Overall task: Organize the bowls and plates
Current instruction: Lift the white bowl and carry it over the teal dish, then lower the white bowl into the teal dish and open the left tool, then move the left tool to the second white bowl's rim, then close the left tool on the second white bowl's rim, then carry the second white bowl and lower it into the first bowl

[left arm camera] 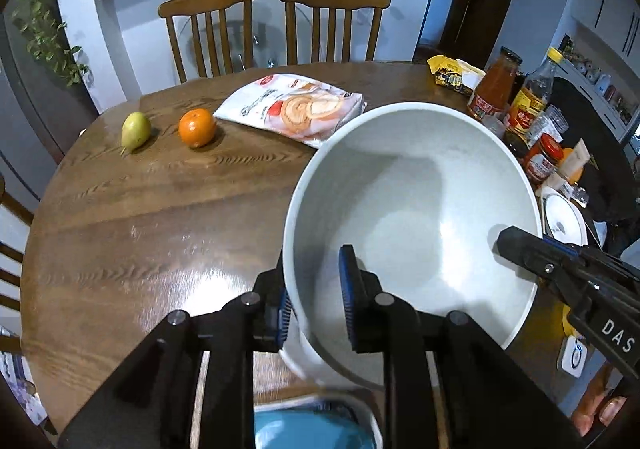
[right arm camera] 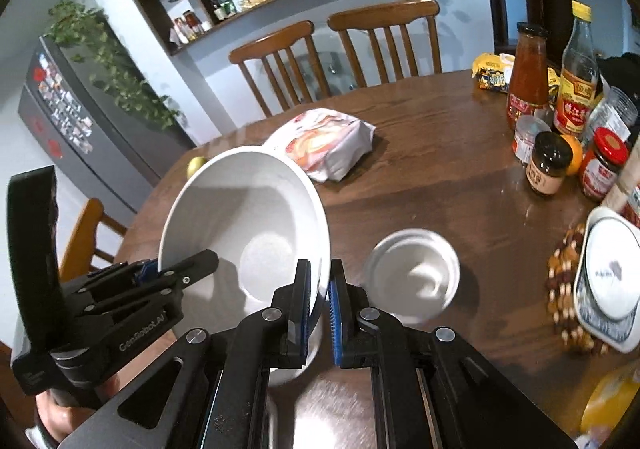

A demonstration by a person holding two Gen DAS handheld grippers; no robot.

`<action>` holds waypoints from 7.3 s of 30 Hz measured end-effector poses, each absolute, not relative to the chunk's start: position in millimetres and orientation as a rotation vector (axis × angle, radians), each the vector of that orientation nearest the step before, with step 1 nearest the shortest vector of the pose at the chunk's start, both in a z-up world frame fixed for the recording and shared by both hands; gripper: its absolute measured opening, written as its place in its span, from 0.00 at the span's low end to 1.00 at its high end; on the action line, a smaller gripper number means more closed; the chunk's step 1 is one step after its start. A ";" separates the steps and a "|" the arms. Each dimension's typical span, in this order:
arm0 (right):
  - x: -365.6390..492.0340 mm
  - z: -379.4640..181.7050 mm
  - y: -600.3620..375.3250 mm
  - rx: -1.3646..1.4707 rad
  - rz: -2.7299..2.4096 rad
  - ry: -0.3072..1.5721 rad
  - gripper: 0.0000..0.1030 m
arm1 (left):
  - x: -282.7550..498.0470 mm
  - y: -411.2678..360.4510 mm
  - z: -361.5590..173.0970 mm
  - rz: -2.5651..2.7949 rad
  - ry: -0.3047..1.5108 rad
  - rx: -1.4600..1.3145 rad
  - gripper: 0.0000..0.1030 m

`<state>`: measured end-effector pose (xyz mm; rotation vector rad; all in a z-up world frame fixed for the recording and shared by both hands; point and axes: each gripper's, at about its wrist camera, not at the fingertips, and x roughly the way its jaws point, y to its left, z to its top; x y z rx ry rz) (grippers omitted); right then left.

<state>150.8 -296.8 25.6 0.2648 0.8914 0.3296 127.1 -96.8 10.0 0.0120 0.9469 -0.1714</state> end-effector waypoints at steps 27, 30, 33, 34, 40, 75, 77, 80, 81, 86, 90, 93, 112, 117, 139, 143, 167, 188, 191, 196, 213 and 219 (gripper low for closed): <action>38.8 -3.4 -242.3 0.210 0.434 0.988 0.10 | 8.4 -42.8 -17.0 -0.080 1.005 0.005 0.19; 33.8 -11.6 -237.5 0.210 0.447 1.009 0.10 | 0.4 -38.2 -25.4 -0.069 1.027 0.002 0.19; 28.0 -25.5 -232.7 0.206 0.461 1.049 0.10 | -6.0 -35.2 -35.6 -0.057 1.055 0.003 0.19; 26.5 -29.1 -230.4 0.204 0.464 1.060 0.10 | -7.4 -33.6 -39.9 -0.051 1.067 0.002 0.19; 22.2 -48.1 -223.1 0.201 0.483 1.121 0.10 | -12.3 -28.0 -55.9 -0.041 1.120 -0.012 0.19; 51.9 -67.5 -211.0 0.254 0.483 1.220 0.11 | 21.1 -13.1 -89.5 -0.008 1.240 -0.009 0.26; 52.0 -67.6 -211.7 0.262 0.480 1.217 0.11 | 21.7 -12.8 -89.9 -0.010 1.238 -0.009 0.27; 51.8 -67.6 -211.5 0.264 0.477 1.215 0.11 | 22.5 -12.7 -88.7 -0.016 1.234 -0.012 0.27; 51.7 -67.4 -212.0 0.268 0.476 1.216 0.11 | 22.4 -11.8 -87.4 -0.019 1.232 -0.018 0.28; 52.4 -62.4 -218.1 0.286 0.475 1.216 0.11 | 17.2 -8.4 -72.3 -0.041 1.193 -0.044 0.48; 49.7 -52.4 -228.4 0.304 0.466 1.188 0.12 | 12.1 -4.5 -59.5 -0.043 1.168 -0.065 0.54; 47.4 -46.5 -237.5 0.314 0.451 1.171 0.40 | 9.3 -3.2 -47.7 -0.030 1.131 -0.059 0.70; 42.5 -20.6 -283.6 0.393 0.350 1.049 0.66 | 32.1 -16.3 -18.7 -0.041 1.022 0.010 0.99; 46.0 -16.6 -293.5 0.418 0.314 1.029 0.83 | 45.8 -21.1 -14.8 -0.062 1.013 0.021 0.99; 85.1 -34.1 -300.3 0.492 0.196 1.064 0.84 | 122.0 -46.8 -28.2 -0.197 1.072 0.130 0.99; 94.4 -42.0 -294.8 0.492 0.191 1.075 0.84 | 137.8 -50.9 -38.6 -0.228 1.109 0.139 0.99; 129.4 -94.7 -278.7 0.552 0.176 1.187 0.46 | 172.7 -65.4 -92.9 -0.362 1.290 0.087 0.39; 137.0 -89.7 -263.1 0.503 0.239 1.167 0.14 | 167.1 -87.7 -86.1 -0.421 1.236 0.146 0.13; 136.2 -82.5 -263.1 0.497 0.238 1.150 0.14 | 164.0 -86.8 -82.1 -0.418 1.213 0.155 0.13; 126.2 -59.8 -269.4 0.506 0.245 1.087 0.14 | 154.0 -86.7 -65.2 -0.425 1.179 0.147 0.13; 73.5 -15.9 -259.6 0.453 0.344 1.011 0.14 | 80.6 -67.2 -15.4 -0.350 1.057 0.137 0.13; 59.9 -16.3 -242.5 0.407 0.414 1.040 0.14 | 53.0 -49.1 -14.7 -0.283 1.060 0.103 0.13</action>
